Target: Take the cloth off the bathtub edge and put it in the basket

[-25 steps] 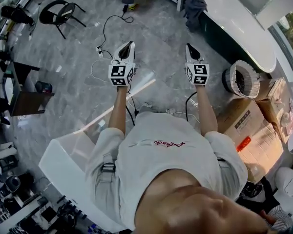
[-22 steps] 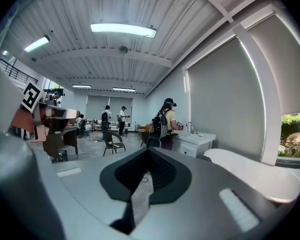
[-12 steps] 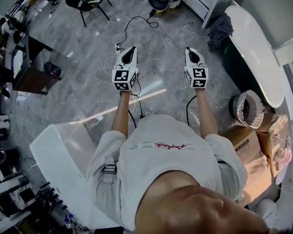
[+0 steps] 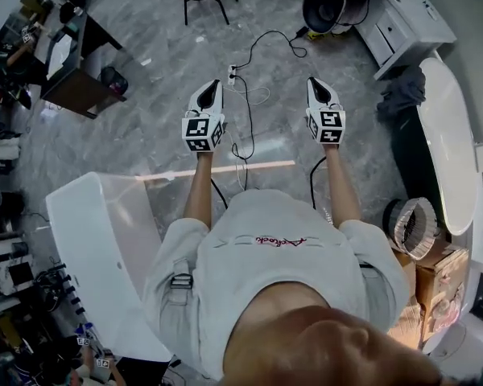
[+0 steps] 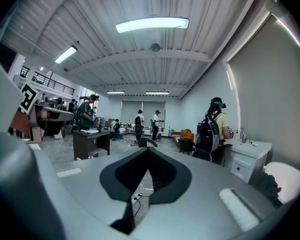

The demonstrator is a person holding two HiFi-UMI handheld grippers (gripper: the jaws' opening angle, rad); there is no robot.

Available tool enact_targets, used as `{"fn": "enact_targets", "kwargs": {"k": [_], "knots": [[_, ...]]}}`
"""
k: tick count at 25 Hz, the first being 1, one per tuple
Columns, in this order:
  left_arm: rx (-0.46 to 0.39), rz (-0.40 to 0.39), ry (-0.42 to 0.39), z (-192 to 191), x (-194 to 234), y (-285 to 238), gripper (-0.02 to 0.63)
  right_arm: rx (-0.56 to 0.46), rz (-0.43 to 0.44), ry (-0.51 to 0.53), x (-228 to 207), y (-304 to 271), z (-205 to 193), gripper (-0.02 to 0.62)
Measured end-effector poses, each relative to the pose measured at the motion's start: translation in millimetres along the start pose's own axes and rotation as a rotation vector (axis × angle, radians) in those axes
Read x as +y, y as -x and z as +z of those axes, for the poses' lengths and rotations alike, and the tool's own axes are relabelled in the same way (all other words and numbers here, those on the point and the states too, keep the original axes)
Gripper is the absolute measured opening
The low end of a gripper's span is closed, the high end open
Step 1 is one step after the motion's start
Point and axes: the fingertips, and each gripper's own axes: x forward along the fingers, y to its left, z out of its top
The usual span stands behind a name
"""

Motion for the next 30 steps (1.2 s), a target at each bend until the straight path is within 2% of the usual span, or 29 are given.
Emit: {"fn": "enact_targets", "kwargs": {"k": [6,13,23,30], "knots": [[0.0,0.107,0.004,-8.4,75.4,29.3,0.0,0.0,0.113,0.022,67.3,-61.3,5.7,0.006],[0.009,0.17,0.017,-16.2,124.8,48.1,0.0,0.016,0.18,0.031,112.2,-97.2,3.3,0.006],[0.012,0.19,0.04,-21.8,151.2,35.7,0.0,0.03,0.188,0.032,110.9,-128.1,6.3,0.006],[0.016,0.205,0.045,-28.1,170.1,-4.4,0.0,0.036,0.209,0.038,98.2,-173.6,3.7,0.006]]}}
